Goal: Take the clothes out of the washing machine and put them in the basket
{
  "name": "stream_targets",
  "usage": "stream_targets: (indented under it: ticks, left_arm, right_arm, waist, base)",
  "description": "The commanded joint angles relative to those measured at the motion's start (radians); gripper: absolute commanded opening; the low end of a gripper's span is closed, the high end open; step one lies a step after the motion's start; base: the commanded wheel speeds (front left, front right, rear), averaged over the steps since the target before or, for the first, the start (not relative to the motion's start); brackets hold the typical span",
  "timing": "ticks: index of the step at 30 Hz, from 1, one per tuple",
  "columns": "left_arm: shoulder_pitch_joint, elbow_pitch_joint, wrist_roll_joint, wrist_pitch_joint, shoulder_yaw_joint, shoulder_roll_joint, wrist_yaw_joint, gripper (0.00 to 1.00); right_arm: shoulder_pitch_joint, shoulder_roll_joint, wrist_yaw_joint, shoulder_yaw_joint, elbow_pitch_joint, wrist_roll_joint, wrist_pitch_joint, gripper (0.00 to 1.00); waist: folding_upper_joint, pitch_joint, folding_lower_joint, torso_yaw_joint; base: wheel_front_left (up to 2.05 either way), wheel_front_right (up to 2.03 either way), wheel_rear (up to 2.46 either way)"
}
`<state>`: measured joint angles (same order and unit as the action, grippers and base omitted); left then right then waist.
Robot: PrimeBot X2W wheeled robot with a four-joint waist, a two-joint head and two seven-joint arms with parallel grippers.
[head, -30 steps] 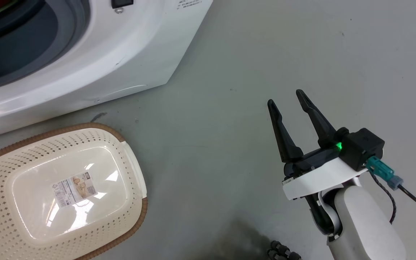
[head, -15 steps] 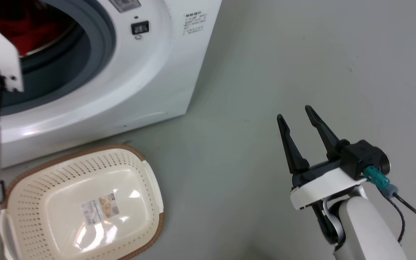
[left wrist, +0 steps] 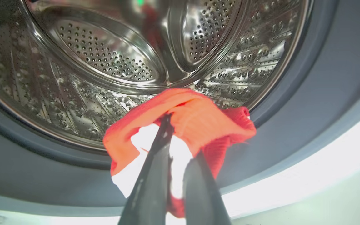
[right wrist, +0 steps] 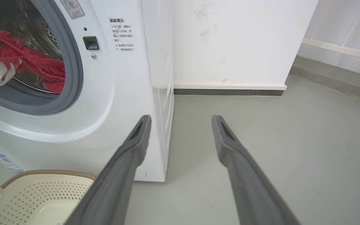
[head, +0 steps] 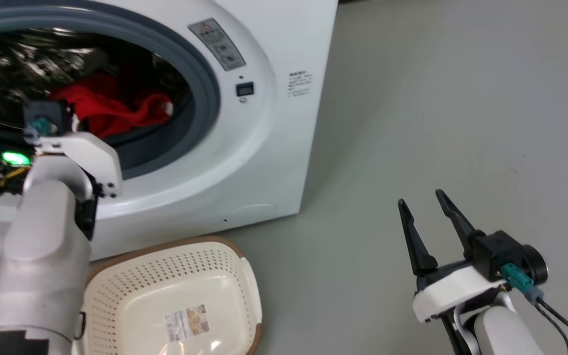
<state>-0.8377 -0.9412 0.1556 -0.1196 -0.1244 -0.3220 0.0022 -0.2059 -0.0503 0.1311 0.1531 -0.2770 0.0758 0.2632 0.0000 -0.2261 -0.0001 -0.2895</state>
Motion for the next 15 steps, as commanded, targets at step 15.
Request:
stream_targets:
  ticks: [15]
  left_arm:
    - [0.193,0.259,0.083,-0.147,0.036,0.132,-0.023,0.0]
  right_arm:
    - [0.102,0.001,-0.001,-0.068,0.039,-0.039,-0.028,1.0]
  waist:
    - [0.0,0.144,0.0001,0.152]
  base:
    - [0.0,0.0,0.0]
